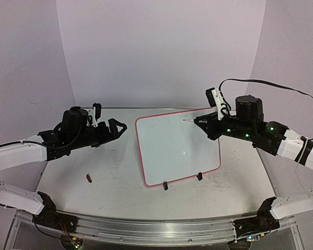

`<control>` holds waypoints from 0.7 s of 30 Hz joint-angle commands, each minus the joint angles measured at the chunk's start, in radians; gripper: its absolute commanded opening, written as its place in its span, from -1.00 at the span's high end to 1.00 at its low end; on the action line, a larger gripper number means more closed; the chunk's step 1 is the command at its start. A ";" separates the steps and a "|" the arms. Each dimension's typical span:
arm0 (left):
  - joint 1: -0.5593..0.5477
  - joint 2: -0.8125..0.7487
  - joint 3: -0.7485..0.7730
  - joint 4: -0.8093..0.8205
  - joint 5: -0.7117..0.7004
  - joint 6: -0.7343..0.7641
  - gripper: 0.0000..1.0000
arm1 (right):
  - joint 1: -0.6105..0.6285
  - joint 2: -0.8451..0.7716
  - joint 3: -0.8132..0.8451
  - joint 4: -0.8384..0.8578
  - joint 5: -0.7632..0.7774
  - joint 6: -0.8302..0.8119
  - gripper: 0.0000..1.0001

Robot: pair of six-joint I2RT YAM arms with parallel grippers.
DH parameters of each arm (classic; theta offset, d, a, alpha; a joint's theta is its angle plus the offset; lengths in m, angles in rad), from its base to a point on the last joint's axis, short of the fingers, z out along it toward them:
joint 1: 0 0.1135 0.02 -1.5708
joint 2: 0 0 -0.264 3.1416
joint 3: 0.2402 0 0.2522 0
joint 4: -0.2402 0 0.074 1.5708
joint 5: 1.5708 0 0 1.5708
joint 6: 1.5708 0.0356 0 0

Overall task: Write a sentence on the whiteboard
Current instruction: Hold the whiteboard at the center of the board.

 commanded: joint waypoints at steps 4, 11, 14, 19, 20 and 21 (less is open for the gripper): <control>0.006 0.027 -0.014 0.189 0.102 0.037 -0.97 | 0.085 0.041 0.117 0.024 0.069 -0.073 1.00; 0.006 0.085 0.019 0.231 0.164 0.069 -0.69 | 0.190 0.145 0.187 0.023 0.109 -0.147 1.00; 0.006 0.108 0.031 0.240 0.180 0.073 -0.58 | 0.253 0.190 0.208 0.023 0.149 -0.173 1.00; 0.008 0.151 0.050 0.276 0.212 0.092 -0.37 | 0.306 0.258 0.224 0.041 0.185 -0.182 1.00; 0.012 0.156 0.057 0.278 0.223 0.101 -0.32 | 0.310 0.263 0.217 0.055 0.174 -0.184 1.00; 0.017 0.163 0.064 0.280 0.238 0.111 -0.30 | 0.312 0.264 0.209 0.071 0.168 -0.186 1.00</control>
